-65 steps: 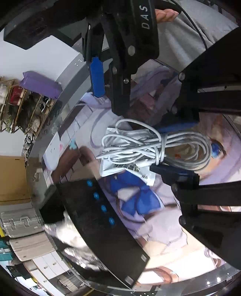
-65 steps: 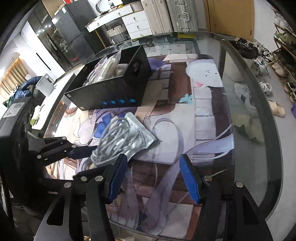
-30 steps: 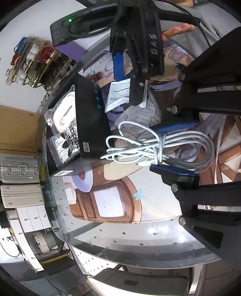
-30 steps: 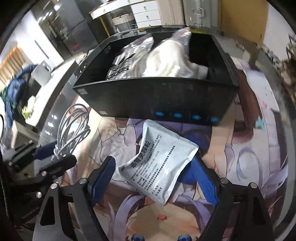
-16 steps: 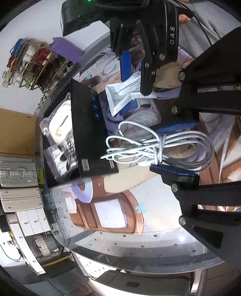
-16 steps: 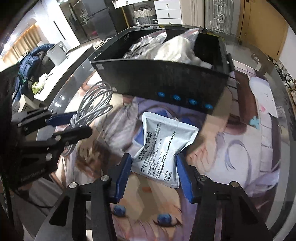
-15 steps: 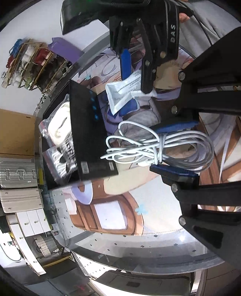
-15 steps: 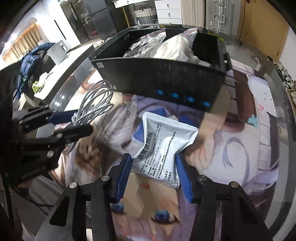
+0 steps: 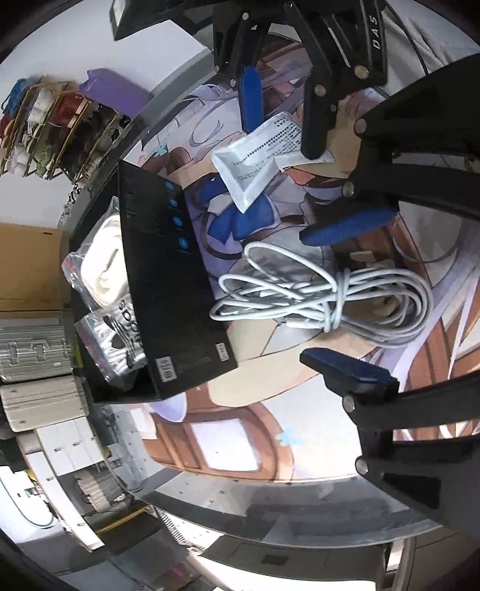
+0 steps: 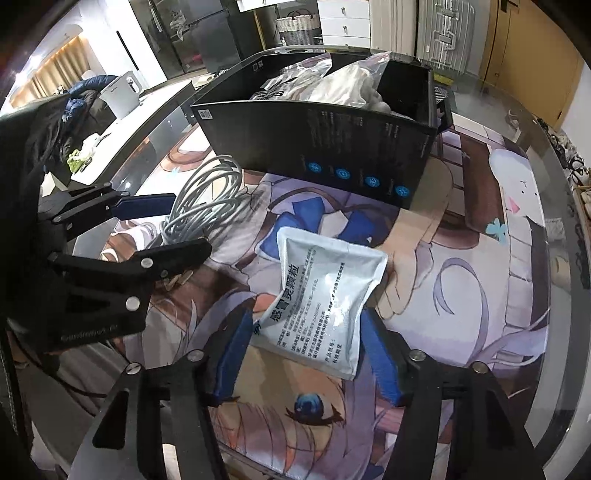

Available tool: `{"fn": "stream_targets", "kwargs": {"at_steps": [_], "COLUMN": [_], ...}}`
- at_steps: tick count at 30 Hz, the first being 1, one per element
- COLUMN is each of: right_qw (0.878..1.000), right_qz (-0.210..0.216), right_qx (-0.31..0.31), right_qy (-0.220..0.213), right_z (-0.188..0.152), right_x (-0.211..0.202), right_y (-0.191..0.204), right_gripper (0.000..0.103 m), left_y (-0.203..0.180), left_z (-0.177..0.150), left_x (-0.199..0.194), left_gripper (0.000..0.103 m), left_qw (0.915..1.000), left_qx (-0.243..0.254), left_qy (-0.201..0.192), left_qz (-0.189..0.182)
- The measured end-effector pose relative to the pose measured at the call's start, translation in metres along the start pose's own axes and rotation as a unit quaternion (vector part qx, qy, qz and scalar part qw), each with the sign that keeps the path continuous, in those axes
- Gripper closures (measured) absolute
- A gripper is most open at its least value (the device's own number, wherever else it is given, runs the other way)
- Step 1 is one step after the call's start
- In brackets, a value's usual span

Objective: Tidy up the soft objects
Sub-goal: 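Grasp the white printed sachet with the right tool while the left tool holds the cable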

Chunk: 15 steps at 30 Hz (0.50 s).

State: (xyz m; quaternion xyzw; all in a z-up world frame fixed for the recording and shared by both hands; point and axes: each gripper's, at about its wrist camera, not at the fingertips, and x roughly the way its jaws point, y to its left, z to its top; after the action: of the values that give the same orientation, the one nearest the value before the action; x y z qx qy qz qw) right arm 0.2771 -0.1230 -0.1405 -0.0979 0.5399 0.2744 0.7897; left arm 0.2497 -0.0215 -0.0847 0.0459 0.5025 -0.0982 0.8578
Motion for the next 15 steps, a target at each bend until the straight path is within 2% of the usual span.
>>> {"fn": "stream_targets", "kwargs": {"at_steps": [6, 10, 15], "right_qw": [1.000, 1.000, 1.000], "right_qz": [-0.003, 0.001, 0.011], "right_qx": [-0.010, -0.004, 0.002], "right_qy": [0.004, 0.001, -0.003], "right_z": [0.003, 0.003, 0.002], "right_x": [0.005, 0.003, -0.001], "right_y": [0.009, 0.008, 0.004], "right_gripper": [0.037, 0.049, 0.054], "left_y": [0.003, 0.010, 0.010], "left_z": [-0.001, -0.002, -0.001], "left_x": [-0.002, -0.001, 0.002], "left_gripper": [0.045, 0.045, 0.047], "left_qw": [1.0000, 0.9998, 0.9998], "left_qx": [-0.004, -0.018, -0.019], "left_qy": [-0.001, 0.006, 0.010], "left_qz": [0.000, -0.007, -0.005]}}
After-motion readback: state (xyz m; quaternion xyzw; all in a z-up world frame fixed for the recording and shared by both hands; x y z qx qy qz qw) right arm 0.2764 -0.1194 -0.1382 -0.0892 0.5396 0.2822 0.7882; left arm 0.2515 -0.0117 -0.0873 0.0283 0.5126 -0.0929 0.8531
